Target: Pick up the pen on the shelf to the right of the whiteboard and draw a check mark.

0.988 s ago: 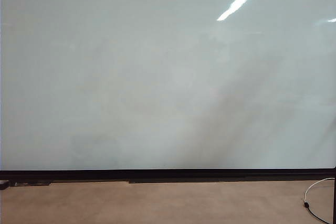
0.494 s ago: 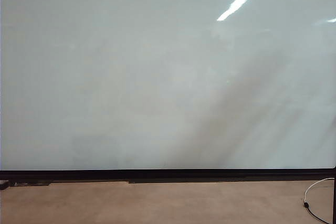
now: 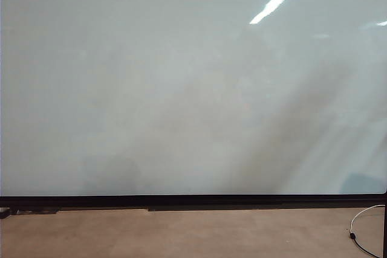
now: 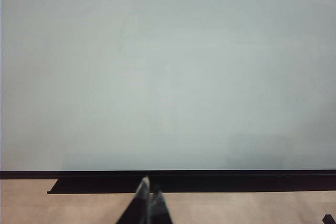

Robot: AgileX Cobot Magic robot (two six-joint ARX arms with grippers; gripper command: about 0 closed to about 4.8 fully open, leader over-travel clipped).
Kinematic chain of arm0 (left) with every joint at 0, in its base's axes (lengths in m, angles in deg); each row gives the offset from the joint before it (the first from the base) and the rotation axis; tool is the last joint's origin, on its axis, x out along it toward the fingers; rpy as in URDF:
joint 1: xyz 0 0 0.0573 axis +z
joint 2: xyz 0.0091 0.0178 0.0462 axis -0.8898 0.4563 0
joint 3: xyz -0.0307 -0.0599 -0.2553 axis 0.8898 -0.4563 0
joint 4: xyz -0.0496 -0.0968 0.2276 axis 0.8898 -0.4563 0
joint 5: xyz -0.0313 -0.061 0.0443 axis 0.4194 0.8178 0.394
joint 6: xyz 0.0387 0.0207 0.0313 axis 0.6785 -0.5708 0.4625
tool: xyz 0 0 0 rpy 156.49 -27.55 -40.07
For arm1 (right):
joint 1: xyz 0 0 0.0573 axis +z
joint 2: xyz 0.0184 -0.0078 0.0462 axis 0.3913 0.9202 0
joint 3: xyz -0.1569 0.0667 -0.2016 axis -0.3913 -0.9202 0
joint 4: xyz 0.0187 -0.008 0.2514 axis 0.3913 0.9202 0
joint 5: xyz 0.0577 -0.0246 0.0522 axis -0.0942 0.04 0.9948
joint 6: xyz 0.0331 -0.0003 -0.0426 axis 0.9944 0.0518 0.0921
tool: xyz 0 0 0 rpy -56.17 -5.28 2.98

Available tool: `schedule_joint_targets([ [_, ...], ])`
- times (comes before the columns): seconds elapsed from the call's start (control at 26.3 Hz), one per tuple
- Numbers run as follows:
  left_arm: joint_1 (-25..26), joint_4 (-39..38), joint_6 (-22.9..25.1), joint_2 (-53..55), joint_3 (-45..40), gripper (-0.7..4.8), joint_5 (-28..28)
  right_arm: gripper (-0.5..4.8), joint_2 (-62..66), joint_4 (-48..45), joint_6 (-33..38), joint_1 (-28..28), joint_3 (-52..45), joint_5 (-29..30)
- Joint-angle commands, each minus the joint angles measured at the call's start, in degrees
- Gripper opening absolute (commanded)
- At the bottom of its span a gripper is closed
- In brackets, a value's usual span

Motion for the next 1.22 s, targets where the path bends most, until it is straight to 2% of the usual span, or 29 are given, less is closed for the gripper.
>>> schedule_joint_targets([
  [0.04,0.00,0.72,0.24,0.02,0.17,-0.04,0.02,4.79,4.26,-8.02,1.62,-2.69,0.22,5.03],
  [0.27,0.00,0.72,0.24,0.02,0.15,-0.04,0.02,4.79,11.21,-13.62,1.95,-5.62,0.98,9.27],
  [0.49,0.00,0.72,0.24,0.02,0.15,-0.05,0.00,4.79,19.41,-19.32,1.90,-6.32,2.82,10.56],
  [0.95,0.00,0.74,0.24,0.02,0.17,-0.04,0.02,4.79,46.93,-40.74,5.31,-6.34,10.78,13.73],
  [1.22,0.00,0.72,0.24,0.02,0.17,-0.04,0.02,4.79,53.44,-40.44,5.01,-6.43,16.81,17.07],
])
